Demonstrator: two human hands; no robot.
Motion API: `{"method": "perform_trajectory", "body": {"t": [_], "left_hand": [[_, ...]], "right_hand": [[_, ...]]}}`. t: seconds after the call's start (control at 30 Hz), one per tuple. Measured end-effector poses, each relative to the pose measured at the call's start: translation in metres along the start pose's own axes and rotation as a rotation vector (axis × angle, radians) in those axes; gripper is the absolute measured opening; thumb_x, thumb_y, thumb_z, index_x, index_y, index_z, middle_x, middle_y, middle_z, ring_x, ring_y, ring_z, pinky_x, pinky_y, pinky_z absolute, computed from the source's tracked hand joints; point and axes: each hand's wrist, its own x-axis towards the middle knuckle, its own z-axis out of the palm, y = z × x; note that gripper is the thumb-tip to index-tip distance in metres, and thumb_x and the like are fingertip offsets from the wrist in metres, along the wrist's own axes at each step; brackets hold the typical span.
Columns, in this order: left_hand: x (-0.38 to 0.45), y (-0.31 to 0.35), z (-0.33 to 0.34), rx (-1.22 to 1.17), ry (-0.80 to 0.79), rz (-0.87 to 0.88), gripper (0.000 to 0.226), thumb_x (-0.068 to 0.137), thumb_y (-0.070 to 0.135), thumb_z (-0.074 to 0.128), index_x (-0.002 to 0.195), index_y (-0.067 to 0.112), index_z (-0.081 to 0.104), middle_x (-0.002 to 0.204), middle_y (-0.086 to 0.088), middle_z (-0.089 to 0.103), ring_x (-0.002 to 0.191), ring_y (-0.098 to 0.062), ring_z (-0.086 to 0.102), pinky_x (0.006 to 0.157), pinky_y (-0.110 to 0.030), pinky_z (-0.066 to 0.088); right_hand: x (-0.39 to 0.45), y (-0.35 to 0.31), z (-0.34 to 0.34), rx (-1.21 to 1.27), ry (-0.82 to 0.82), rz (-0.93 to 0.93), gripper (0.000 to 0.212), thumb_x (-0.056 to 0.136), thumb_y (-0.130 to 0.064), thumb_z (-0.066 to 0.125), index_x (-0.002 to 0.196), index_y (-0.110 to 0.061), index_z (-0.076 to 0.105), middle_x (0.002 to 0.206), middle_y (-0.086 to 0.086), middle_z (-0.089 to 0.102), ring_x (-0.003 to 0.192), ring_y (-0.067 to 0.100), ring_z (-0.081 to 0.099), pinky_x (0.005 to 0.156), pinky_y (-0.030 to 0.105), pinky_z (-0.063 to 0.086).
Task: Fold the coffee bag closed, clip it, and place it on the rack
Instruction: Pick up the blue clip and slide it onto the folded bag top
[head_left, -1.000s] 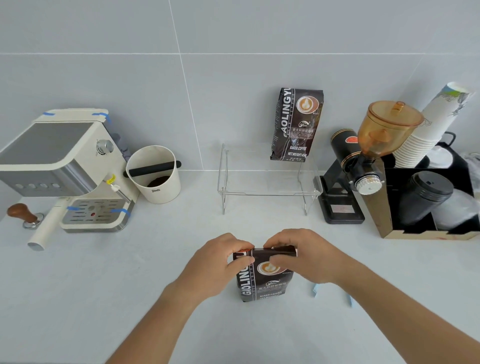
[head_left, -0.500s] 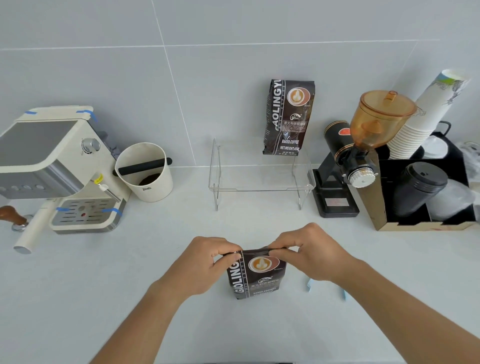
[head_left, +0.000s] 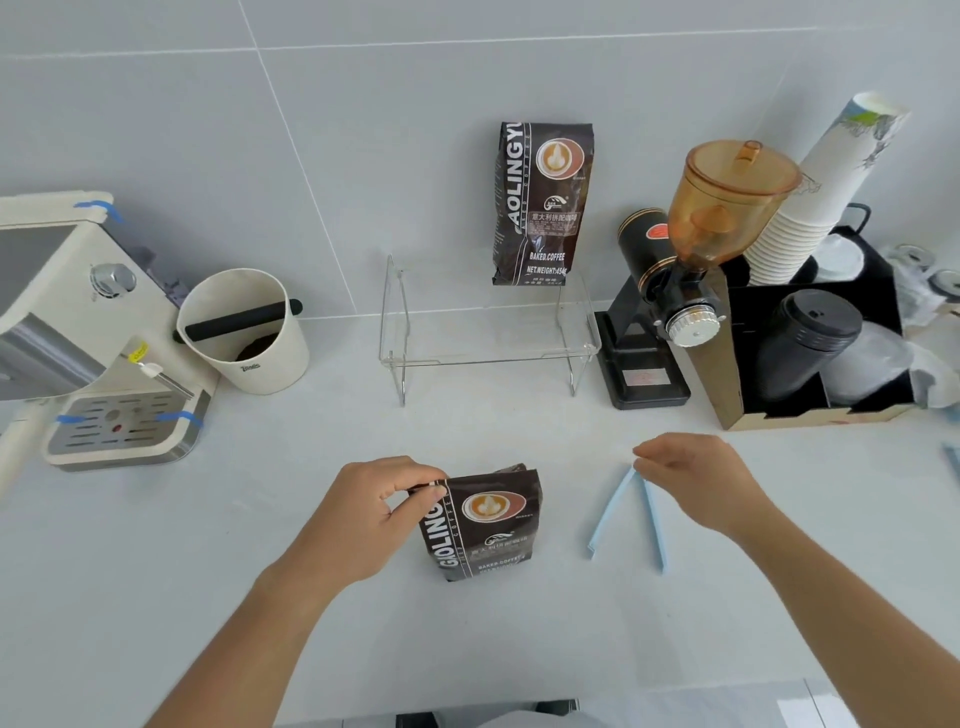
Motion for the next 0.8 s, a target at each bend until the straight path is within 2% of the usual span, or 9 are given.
{"method": "perform_trajectory", "body": {"t": [0.07,0.13,0.23,0.3,0.4,0.47,0.57,0.67,0.8], "left_hand": [[-0.003,-0.001,0.002,-0.025,0.038,-0.017,0.015,0.082,0.025,0.062,0.088,0.022,0.075,0.09,0.015,0.07,0.08,-0.006,0.066,0.066,-0.014,0.048],[-0.007,-0.004,0.003,-0.049,0.067,-0.047,0.015,0.08,0.025,0.063,0.088,0.024,0.076,0.089,0.016,0.071,0.081,-0.006,0.067,0.068,-0.016,0.05],[-0.01,-0.004,0.007,-0.084,0.1,-0.084,0.015,0.079,0.026,0.064,0.088,0.031,0.075,0.089,0.016,0.072,0.083,-0.006,0.068,0.068,-0.022,0.053],[-0.011,-0.003,0.008,-0.101,0.123,-0.089,0.016,0.078,0.025,0.065,0.087,0.035,0.073,0.089,0.016,0.072,0.083,-0.005,0.068,0.071,-0.02,0.054],[-0.01,-0.003,0.009,-0.101,0.141,-0.084,0.015,0.079,0.023,0.066,0.088,0.033,0.074,0.09,0.015,0.072,0.082,-0.006,0.069,0.075,-0.019,0.054],[-0.009,-0.003,0.01,-0.097,0.147,-0.089,0.016,0.081,0.018,0.071,0.088,0.032,0.073,0.091,0.015,0.072,0.082,-0.007,0.069,0.076,-0.02,0.054],[-0.009,-0.003,0.011,-0.113,0.164,-0.12,0.03,0.081,0.007,0.071,0.087,0.036,0.073,0.09,0.018,0.073,0.083,-0.006,0.069,0.077,-0.018,0.053],[-0.009,-0.004,0.012,-0.163,0.197,-0.175,0.032,0.08,0.006,0.072,0.085,0.037,0.071,0.087,0.024,0.072,0.08,-0.002,0.069,0.073,-0.009,0.05],[-0.009,-0.005,0.014,-0.27,0.202,-0.212,0.03,0.082,-0.001,0.069,0.082,0.029,0.066,0.082,0.014,0.073,0.076,-0.007,0.067,0.073,-0.009,0.049]], "right_hand": [[0.005,0.03,0.015,-0.142,-0.009,0.071,0.005,0.084,-0.023,0.069,0.087,-0.023,0.072,0.085,-0.003,0.073,0.077,0.013,0.065,0.063,0.016,0.044],[0.006,0.056,0.03,-0.229,-0.018,0.181,0.018,0.084,-0.027,0.068,0.099,-0.018,0.071,0.086,-0.002,0.069,0.084,0.021,0.062,0.074,0.026,0.046],[0.001,0.08,0.047,-0.231,-0.019,0.333,0.028,0.083,-0.033,0.067,0.107,-0.019,0.064,0.088,0.0,0.067,0.08,0.022,0.058,0.073,0.027,0.044],[0.0,0.088,0.054,-0.241,-0.012,0.373,0.028,0.082,-0.034,0.065,0.106,-0.02,0.062,0.092,0.003,0.069,0.078,0.023,0.059,0.07,0.027,0.043],[0.003,0.09,0.06,-0.293,0.005,0.386,0.017,0.081,-0.029,0.063,0.094,-0.017,0.064,0.092,0.007,0.069,0.082,0.028,0.062,0.067,0.028,0.045],[0.005,0.089,0.062,-0.322,0.004,0.392,0.008,0.08,-0.021,0.058,0.081,-0.014,0.063,0.083,0.008,0.067,0.076,0.029,0.061,0.057,0.026,0.042],[0.006,0.086,0.061,-0.329,0.005,0.381,0.011,0.078,-0.013,0.053,0.069,-0.014,0.059,0.074,0.007,0.063,0.068,0.028,0.058,0.046,0.023,0.033],[0.004,0.076,0.057,-0.306,0.021,0.342,0.011,0.08,-0.014,0.052,0.071,-0.014,0.06,0.072,0.007,0.063,0.063,0.027,0.057,0.047,0.025,0.039],[0.001,0.054,0.048,-0.236,0.075,0.242,0.012,0.083,-0.018,0.055,0.076,-0.018,0.064,0.074,0.004,0.069,0.065,0.024,0.061,0.056,0.033,0.053]]}}
